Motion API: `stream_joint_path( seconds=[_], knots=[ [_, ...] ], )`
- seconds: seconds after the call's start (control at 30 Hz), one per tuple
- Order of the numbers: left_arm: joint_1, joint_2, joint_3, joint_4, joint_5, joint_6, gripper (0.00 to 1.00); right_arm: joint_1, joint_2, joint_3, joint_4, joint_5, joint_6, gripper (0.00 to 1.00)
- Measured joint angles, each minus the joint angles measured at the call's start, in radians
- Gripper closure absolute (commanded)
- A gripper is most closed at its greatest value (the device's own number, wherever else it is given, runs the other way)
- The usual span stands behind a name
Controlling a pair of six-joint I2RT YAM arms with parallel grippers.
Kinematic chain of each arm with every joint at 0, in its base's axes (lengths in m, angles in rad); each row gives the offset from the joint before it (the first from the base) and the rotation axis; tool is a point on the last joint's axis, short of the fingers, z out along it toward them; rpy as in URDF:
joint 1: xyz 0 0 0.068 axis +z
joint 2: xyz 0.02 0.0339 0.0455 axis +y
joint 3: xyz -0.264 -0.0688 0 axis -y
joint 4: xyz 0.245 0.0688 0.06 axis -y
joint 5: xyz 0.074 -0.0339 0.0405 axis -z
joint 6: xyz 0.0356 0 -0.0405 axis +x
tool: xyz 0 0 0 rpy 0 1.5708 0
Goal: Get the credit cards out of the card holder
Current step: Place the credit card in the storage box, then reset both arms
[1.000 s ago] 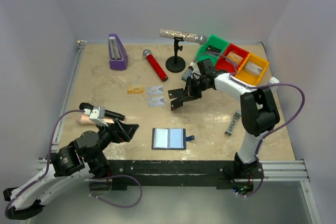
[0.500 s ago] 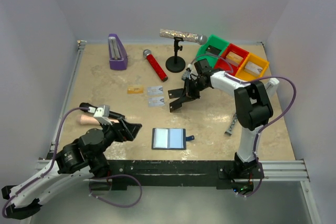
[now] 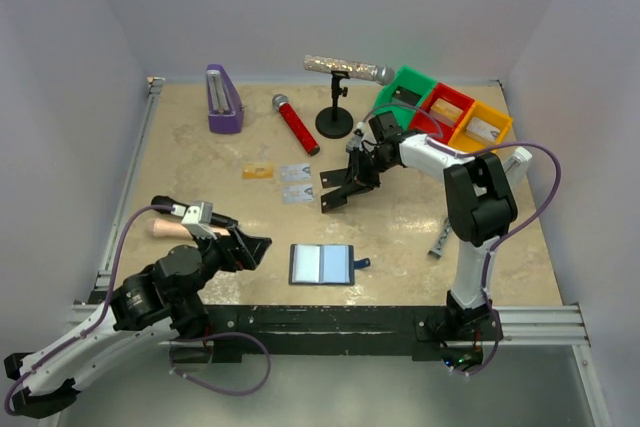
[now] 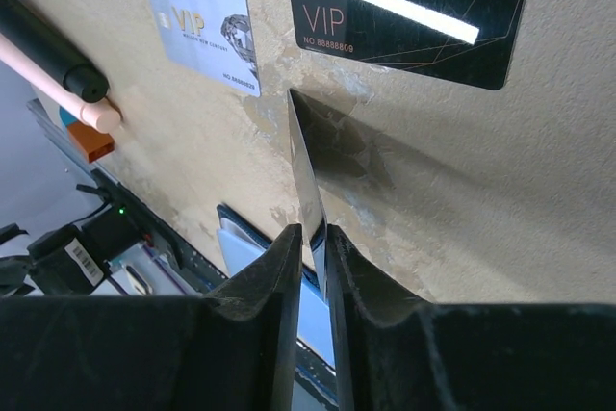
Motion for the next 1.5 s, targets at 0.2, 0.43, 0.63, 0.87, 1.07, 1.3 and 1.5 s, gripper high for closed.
stream_joint_path(
  seconds=[0.2, 0.43, 0.63, 0.87, 1.07, 1.3, 1.5],
  knots=[
    [0.000, -0.006, -0.002, 0.000, 0.000, 0.000, 0.00, -0.007, 0.000, 0.000, -0.001, 0.007, 0.001, 0.71],
    [0.000, -0.007, -0.003, -0.002, 0.000, 0.000, 0.00, -0.027, 0.000, 0.000, -0.009, 0.030, 0.001, 0.69],
    [0.000, -0.007, -0.003, -0.002, 0.000, -0.001, 0.00, -0.057, -0.014, -0.010, -0.014, 0.055, 0.004, 0.65],
    [0.000, -0.007, -0.002, -0.019, -0.008, -0.008, 0.00, -0.071, -0.211, -0.120, 0.003, 0.116, 0.022, 0.60],
    [0.000, 0.024, 0.027, -0.113, -0.071, -0.068, 0.00, 0.060, -0.570, -0.232, 0.013, 0.253, 0.007, 0.57],
    [0.000, 0.143, 0.066, -0.233, -0.114, -0.202, 0.00, 0.392, -0.997, -0.443, 0.033, 0.492, -0.006, 0.55],
    [0.000, 0.176, 0.066, -0.312, -0.124, -0.296, 0.00, 0.645, -1.240, -0.626, -0.040, 0.765, 0.040, 0.53]
  ],
)
